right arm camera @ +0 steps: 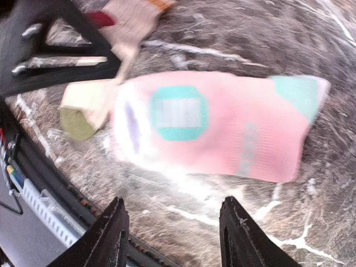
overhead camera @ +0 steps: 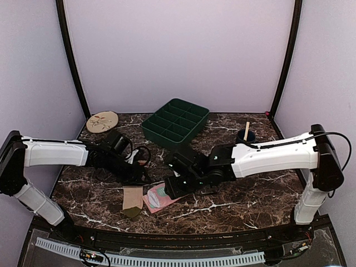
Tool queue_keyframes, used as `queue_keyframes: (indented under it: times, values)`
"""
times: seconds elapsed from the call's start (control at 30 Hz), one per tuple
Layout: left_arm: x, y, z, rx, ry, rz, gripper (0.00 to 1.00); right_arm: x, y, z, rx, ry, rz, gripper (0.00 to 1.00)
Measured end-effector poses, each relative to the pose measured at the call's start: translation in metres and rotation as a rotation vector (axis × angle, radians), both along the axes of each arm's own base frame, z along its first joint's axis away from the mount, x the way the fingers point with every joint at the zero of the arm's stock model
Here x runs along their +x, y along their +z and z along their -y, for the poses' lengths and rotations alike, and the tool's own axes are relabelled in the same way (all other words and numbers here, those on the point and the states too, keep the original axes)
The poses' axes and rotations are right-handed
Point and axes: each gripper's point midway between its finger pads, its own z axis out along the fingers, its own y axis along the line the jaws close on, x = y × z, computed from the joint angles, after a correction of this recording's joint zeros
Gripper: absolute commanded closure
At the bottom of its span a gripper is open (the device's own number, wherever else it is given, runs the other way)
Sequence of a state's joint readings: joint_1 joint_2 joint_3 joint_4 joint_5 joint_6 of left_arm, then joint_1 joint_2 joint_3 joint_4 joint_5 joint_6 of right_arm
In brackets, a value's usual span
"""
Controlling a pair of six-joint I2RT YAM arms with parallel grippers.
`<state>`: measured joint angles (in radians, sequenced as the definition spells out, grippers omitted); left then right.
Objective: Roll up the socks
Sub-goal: Fold the sock at the center of the board, then smooth out the sock at the center of the board.
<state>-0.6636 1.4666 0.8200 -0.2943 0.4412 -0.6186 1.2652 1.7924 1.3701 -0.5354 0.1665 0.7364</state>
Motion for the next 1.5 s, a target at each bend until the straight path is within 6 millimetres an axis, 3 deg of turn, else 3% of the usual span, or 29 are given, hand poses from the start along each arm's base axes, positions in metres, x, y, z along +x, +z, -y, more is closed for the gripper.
queue_keyframes:
  times: [0.23, 0.4, 0.97, 1.27, 1.37, 1.5]
  values:
    - [-0.013, 0.002, 0.004, -0.03, -0.057, -0.042, 0.52, 0.03, -0.019, 0.044, 0.017, -0.14, 0.014, 0.48]
    - [-0.02, 0.002, 0.005, -0.042, -0.088, -0.063, 0.53, 0.047, -0.03, 0.063, 0.031, -0.2, 0.018, 0.48]
    - [-0.045, -0.032, 0.013, 0.04, -0.173, -0.135, 0.56, 0.071, -0.037, 0.067, 0.109, -0.247, 0.034, 0.47]
    - [-0.039, -0.037, 0.017, 0.067, -0.173, -0.123, 0.58, 0.071, -0.043, 0.068, 0.128, -0.243, 0.017, 0.47]
    - [-0.039, -0.04, 0.016, 0.079, -0.172, -0.124, 0.66, 0.072, -0.045, 0.069, 0.135, -0.245, 0.017, 0.47]
    - [-0.039, -0.046, 0.014, 0.099, -0.17, -0.133, 0.89, 0.075, -0.049, 0.072, 0.14, -0.254, 0.019, 0.48]
